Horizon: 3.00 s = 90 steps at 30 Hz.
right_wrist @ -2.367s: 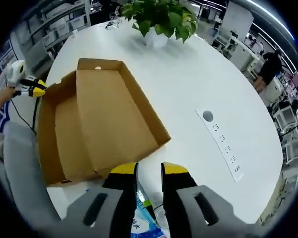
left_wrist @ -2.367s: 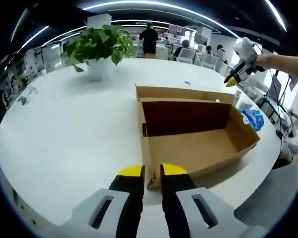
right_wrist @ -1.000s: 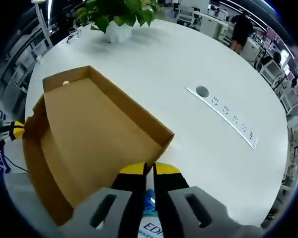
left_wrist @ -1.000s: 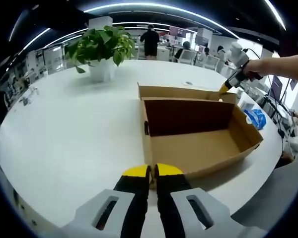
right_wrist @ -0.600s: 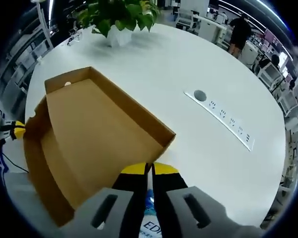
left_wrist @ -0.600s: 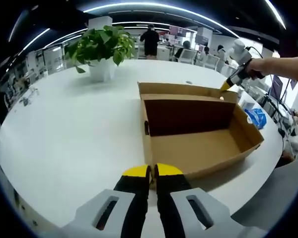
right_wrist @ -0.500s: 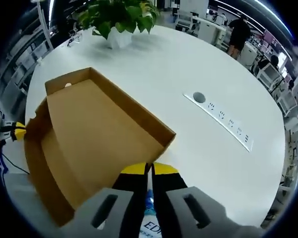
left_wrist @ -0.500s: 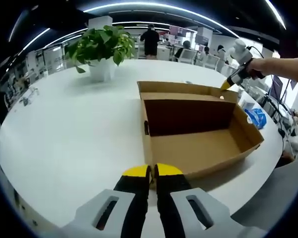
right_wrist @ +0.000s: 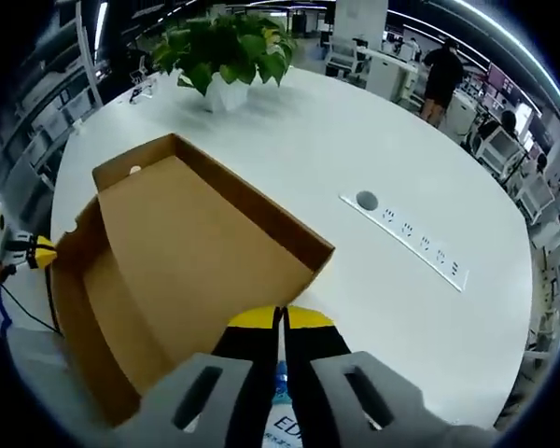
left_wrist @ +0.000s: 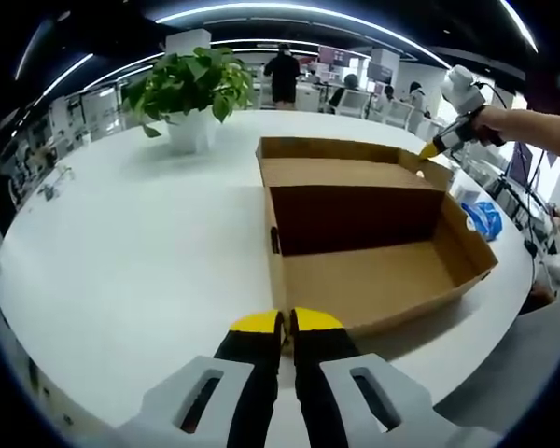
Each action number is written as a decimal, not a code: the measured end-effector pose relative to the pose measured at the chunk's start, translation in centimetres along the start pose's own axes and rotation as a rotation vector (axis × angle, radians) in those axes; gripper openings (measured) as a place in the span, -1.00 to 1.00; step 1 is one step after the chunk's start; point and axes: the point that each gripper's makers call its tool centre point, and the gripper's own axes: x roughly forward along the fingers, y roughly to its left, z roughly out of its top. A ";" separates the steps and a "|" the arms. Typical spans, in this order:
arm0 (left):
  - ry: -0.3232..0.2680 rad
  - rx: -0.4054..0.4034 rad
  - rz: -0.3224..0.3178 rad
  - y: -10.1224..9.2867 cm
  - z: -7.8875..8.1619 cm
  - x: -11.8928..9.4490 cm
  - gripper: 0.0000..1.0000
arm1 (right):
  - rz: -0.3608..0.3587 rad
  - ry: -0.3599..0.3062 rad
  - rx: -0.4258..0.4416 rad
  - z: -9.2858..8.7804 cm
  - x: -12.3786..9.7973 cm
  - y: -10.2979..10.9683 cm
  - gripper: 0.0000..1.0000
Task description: Operate the shoe box by opening the lid, removing the specified soft item, and placing it in the target area until the item is outside and the box remains undamaged.
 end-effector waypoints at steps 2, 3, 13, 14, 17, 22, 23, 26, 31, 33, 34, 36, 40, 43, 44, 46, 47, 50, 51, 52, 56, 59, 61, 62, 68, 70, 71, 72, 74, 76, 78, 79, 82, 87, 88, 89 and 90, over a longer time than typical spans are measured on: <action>-0.002 -0.002 0.001 0.0 0.0 0.0 -0.99 | -0.005 -0.027 -0.003 0.3 -0.3 0.1 -1.00; -0.003 -0.003 0.001 0.0 0.0 0.0 -0.99 | -0.010 -0.038 -0.001 0.3 -0.5 0.1 -1.00; -0.005 -0.005 0.003 0.1 0.0 0.0 -0.99 | -0.021 -0.135 0.009 0.8 -1.6 0.4 -1.00; -0.005 -0.005 0.004 0.1 0.0 0.0 -0.99 | -0.022 -0.142 0.013 0.8 -1.7 0.5 -1.00; -0.005 -0.005 0.006 0.1 0.0 0.0 -0.99 | -0.021 -0.175 0.016 1.0 -2.1 0.6 -1.00; -0.007 -0.007 0.009 0.1 0.0 -0.1 -0.99 | -0.020 -0.232 0.025 1.4 -2.8 0.8 -1.00; -0.008 -0.007 0.009 0.1 0.0 -0.1 -0.99 | -0.019 -0.248 0.023 1.5 -3.1 0.9 -1.00; -0.009 -0.008 0.009 0.0 0.0 -0.1 -0.99 | -0.019 -0.283 0.023 1.8 -3.5 1.0 -1.00; -0.009 -0.006 0.007 -0.1 0.0 -0.1 -0.99 | -0.015 -0.322 0.028 2.2 -4.2 1.3 -1.00; -0.012 -0.009 0.007 -0.2 0.0 -0.1 -0.99 | -0.016 -0.336 0.025 2.4 -4.5 1.5 -1.00; -0.014 -0.012 0.007 -0.2 0.0 -0.1 -0.99 | -0.017 -0.346 0.021 2.5 -4.7 1.6 -1.00; -0.015 -0.014 0.007 -0.2 0.0 -0.1 -0.99 | -0.024 -0.357 0.013 2.5 -5.0 1.8 -1.00; -0.013 -0.011 0.007 -0.2 0.0 -0.1 -0.99 | -0.025 -0.373 0.015 2.3 -5.6 2.1 -1.00; -0.014 -0.010 0.007 -0.2 0.0 -0.1 -0.99 | -0.027 -0.384 0.015 2.2 -6.0 2.4 -1.00; -0.014 -0.011 0.007 -0.2 0.0 -0.1 -0.99 | -0.029 -0.387 0.012 2.1 -6.1 2.5 -1.00; -0.013 -0.011 0.007 -0.2 0.1 -0.1 -0.99 | -0.031 -0.396 0.006 2.0 -6.5 2.7 -1.00; -0.013 -0.011 0.007 -0.2 0.1 -0.1 -0.99 | -0.033 -0.401 0.005 1.9 -6.7 2.9 -1.00; -0.012 -0.010 0.006 -0.2 0.1 -0.1 -0.99 | -0.036 -0.418 0.004 1.6 -7.3 3.3 -1.00; -0.013 -0.010 0.007 -0.2 0.1 -0.1 -0.99 | -0.036 -0.426 0.004 1.4 -7.6 3.5 -1.00; -0.013 -0.009 0.007 -0.2 0.1 -0.1 -0.99 | -0.038 -0.432 0.004 1.3 -7.8 3.6 -1.00; -0.015 -0.011 0.006 -0.2 0.1 -0.1 -0.98 | -0.043 -0.462 0.000 0.5 -8.8 4.5 -1.00; -0.013 -0.007 0.005 -0.3 0.0 -0.1 -0.98 | -0.046 -0.483 -0.011 -0.2 -9.5 5.1 -1.00; -0.014 -0.007 0.005 -0.3 0.0 -0.1 -0.98 | -0.045 -0.496 -0.013 -0.7 -9.9 5.7 -1.00; -0.014 -0.008 0.005 -0.3 0.0 -0.1 -0.98 | -0.045 -0.504 -0.018 -1.1 -10.1 6.0 -1.00; -0.014 -0.006 0.003 -0.3 0.0 -0.2 -0.98 | -0.036 -0.522 0.001 -2.8 -10.7 7.3 -1.00; -0.016 -0.006 0.001 -0.3 0.0 -0.2 -0.98 | -0.036 -0.524 0.002 -3.3 -10.7 7.7 -1.00; -0.017 -0.006 0.001 -0.4 0.0 -0.2 -0.98 | -0.036 -0.523 0.002 -3.4 -10.7 7.7 -1.00; -0.017 -0.004 -0.002 -0.4 0.1 -0.2 -0.97 | -0.035 -0.519 0.003 -3.8 -10.6 8.0 -1.00; -0.017 -0.004 -0.005 -0.5 0.1 -0.2 -0.97 | -0.032 -0.511 0.007 -4.4 -10.3 8.2 -1.00; -0.019 -0.002 -0.007 -0.6 0.1 -0.1 -0.97 | -0.025 -0.506 0.015 -5.3 -10.1 8.5 -1.00; -0.020 -0.003 -0.008 -0.6 0.1 -0.2 -0.97 | -0.015 -0.503 0.019 -6.1 -9.7 8.8 -1.00; -0.020 -0.003 -0.009 -0.6 0.1 -0.2 -0.97 | -0.012 -0.499 0.027 -6.4 -9.6 8.9 -1.00; -0.021 -0.003 -0.011 -0.6 0.1 -0.1 -0.97 | -0.005 -0.487 0.039 -7.2 -9.3 9.2 -1.00; -0.021 0.002 -0.015 -0.6 0.1 -0.2 -0.97 | 0.002 -0.475 0.048 -8.2 -8.8 9.9 -1.00; -0.021 0.003 -0.015 -0.6 0.1 -0.2 -0.97 | 0.000 -0.474 0.048 -8.3 -8.7 9.9 -1.00; -0.021 0.005 -0.016 -0.6 0.1 -0.2 -0.96 | -0.001 -0.471 0.047 -8.5 -8.7 10.0 -1.00; -0.021 0.006 -0.016 -0.6 0.1 -0.1 -0.96 | 0.000 -0.469 0.047 -8.6 -8.6 10.1 -1.00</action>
